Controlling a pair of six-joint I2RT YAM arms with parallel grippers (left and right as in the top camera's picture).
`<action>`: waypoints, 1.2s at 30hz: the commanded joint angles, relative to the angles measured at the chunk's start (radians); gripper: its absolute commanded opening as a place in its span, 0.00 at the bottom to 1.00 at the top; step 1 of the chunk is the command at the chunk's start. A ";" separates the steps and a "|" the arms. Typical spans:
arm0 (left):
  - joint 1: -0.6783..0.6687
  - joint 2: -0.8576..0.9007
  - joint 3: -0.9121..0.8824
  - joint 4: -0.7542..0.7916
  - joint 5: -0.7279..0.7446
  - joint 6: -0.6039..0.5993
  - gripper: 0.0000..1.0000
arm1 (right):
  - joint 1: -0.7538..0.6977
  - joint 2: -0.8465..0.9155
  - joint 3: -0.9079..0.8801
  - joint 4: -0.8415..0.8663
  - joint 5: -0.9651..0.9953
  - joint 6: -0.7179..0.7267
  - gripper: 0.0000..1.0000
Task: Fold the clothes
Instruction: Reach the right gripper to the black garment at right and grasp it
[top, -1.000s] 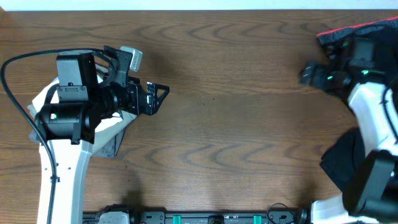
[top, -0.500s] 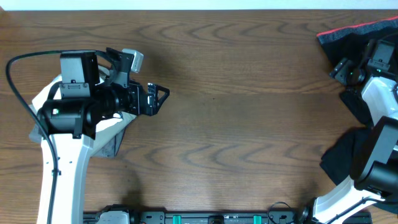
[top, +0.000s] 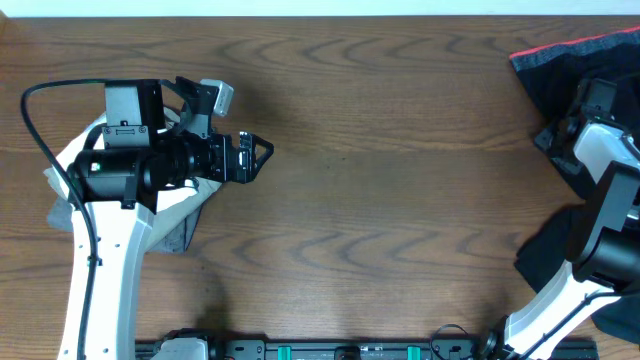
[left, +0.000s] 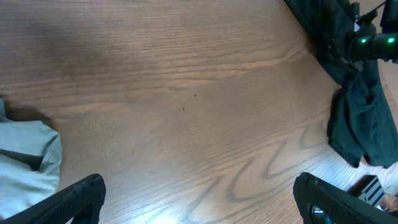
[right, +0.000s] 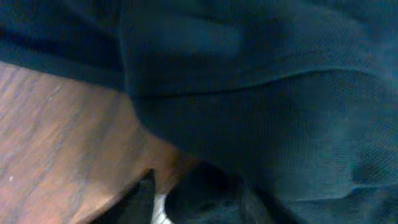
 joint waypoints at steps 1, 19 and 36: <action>-0.003 0.003 0.019 0.002 -0.008 0.002 0.98 | -0.004 0.003 0.017 0.001 0.014 0.025 0.09; -0.003 0.003 0.019 0.001 -0.008 -0.021 0.98 | 0.212 -0.344 0.017 -0.003 -0.573 -0.136 0.01; -0.003 0.003 0.019 0.001 -0.008 -0.020 0.98 | 0.703 -0.337 0.017 0.020 -0.531 -0.141 0.03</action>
